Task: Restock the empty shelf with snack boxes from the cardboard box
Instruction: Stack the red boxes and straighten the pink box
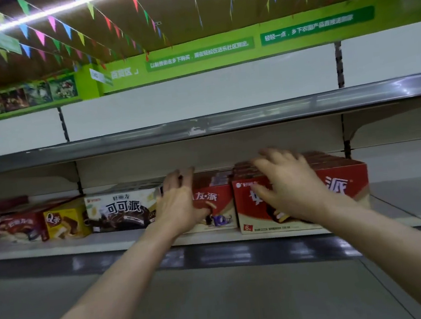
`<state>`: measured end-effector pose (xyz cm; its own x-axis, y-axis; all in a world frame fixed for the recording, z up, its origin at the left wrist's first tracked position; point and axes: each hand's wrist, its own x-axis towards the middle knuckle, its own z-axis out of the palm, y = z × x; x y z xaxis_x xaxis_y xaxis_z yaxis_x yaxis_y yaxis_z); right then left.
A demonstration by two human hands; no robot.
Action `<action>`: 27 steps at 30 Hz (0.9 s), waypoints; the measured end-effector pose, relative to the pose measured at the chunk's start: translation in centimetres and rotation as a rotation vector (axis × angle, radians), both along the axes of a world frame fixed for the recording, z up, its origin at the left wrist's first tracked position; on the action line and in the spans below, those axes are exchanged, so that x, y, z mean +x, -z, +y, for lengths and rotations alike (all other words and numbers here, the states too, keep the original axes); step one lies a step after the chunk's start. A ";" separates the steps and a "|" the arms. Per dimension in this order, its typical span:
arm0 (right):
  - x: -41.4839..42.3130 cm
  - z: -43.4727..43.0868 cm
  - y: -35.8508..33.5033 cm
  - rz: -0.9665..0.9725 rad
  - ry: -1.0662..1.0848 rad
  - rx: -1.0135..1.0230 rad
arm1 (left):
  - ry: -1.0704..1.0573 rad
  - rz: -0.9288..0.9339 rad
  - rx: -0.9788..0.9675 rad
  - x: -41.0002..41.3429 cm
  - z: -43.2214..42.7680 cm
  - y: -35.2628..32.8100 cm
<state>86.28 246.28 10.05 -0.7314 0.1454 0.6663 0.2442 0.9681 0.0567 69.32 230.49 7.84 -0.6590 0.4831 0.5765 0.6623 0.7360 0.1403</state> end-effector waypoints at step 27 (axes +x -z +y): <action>-12.8 -8.3 3.8 -0.423 0.096 -0.291 | 0.431 -0.856 0.934 -8.7 -1.4 1.7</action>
<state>73.49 237.95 6.28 -0.9022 0.3602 0.2374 0.3464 0.9329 -0.0989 60.59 229.09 6.17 -0.8718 0.3964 0.2878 0.2676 -0.1068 0.9576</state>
